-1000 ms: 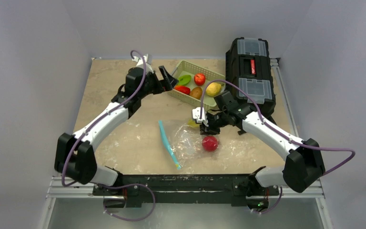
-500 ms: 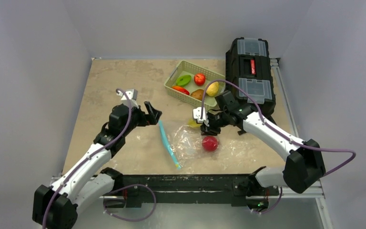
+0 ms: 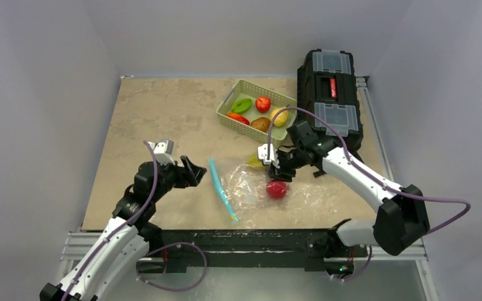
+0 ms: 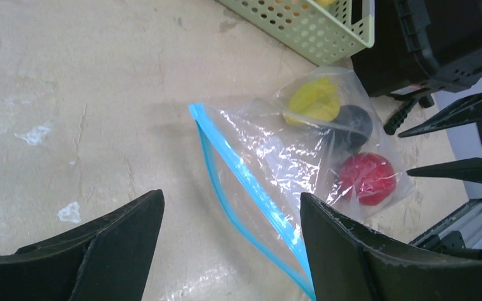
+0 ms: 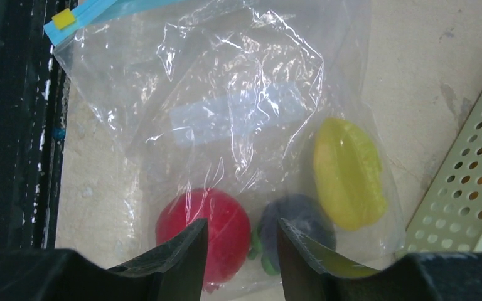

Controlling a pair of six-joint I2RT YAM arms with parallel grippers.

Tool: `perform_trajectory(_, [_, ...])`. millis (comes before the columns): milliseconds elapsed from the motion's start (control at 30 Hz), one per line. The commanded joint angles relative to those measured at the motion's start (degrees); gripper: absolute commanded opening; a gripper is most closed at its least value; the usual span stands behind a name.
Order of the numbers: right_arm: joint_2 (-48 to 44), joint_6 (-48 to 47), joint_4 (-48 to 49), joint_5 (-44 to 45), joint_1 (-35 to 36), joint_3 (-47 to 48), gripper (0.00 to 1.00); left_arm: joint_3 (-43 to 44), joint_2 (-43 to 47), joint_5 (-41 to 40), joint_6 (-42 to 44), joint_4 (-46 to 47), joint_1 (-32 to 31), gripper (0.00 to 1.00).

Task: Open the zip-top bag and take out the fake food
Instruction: Pick up the fake fruit from the zipper food storage bag.

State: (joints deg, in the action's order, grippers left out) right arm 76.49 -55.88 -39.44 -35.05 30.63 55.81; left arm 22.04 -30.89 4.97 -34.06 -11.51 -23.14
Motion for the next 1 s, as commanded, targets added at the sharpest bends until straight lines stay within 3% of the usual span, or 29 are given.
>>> perform_trajectory(0, [-5.1,-7.0,-6.3,0.4,-1.5,-0.1,0.46,-2.3,0.9,4.1,-2.2,-4.1,0.3,0.77])
perform_trajectory(200, [-11.6,-16.2,-6.6,-0.3,-1.6,-7.5,0.64,-5.1,3.4,5.7,-4.3,-5.3,-0.1,0.74])
perform_trajectory(300, [-10.8,-16.9,-4.2,0.9,-1.6,-9.4,0.66,-6.0,4.2,6.1,-4.9,-5.5,-0.4,0.68])
perform_trajectory(600, [-2.9,-12.0,1.5,9.9,-1.6,-10.4,0.62,-8.5,0.0,10.0,-5.3,-0.4,-2.7,0.42])
perform_trajectory(833, [-0.7,-10.9,3.0,10.6,-1.2,-11.0,0.55,-7.5,-10.1,10.1,-5.6,9.0,-9.5,0.39])
perform_trajectory(967, [1.0,-10.6,3.0,10.8,-0.1,-10.7,0.46,-6.5,-12.0,8.9,-5.9,10.6,-12.4,0.38])
